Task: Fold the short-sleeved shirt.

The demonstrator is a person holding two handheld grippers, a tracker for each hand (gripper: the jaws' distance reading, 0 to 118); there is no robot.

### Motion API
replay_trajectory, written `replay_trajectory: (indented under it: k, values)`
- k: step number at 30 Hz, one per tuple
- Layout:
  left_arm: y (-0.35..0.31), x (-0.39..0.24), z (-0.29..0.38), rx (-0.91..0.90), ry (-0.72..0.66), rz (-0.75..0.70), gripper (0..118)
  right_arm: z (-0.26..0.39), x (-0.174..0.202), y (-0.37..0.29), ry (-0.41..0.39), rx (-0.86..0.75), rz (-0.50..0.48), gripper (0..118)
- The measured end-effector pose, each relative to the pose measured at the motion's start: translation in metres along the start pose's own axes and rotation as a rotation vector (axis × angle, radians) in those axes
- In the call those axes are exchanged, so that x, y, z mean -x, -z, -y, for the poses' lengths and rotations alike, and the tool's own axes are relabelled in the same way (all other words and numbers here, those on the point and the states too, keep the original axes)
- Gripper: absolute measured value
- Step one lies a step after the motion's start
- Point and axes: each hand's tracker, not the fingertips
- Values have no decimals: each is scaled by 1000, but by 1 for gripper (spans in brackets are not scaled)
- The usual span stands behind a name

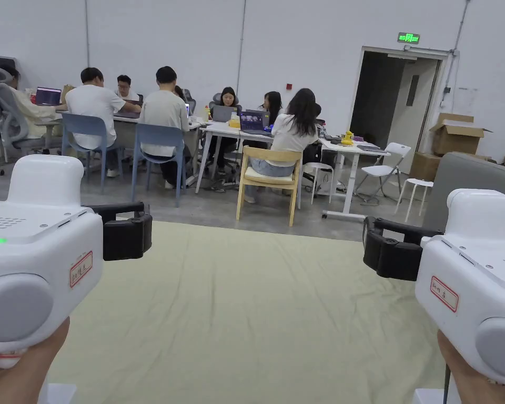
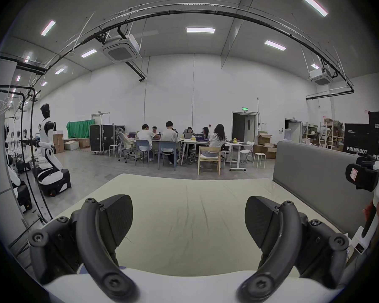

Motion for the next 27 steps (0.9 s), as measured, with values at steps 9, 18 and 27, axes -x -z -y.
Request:
replay_trajectory:
  k: [9, 18, 27]
  values:
    - [-1, -5, -4, -9, 3, 1, 110, 5, -1, 3, 9, 13, 0, 118]
    - [4, -6, 0, 4, 14, 4, 110, 10, -1, 5, -1, 24, 5, 118]
    - [6, -6, -3, -8, 41, 5, 110, 15, 0, 7, -2, 32, 8, 118]
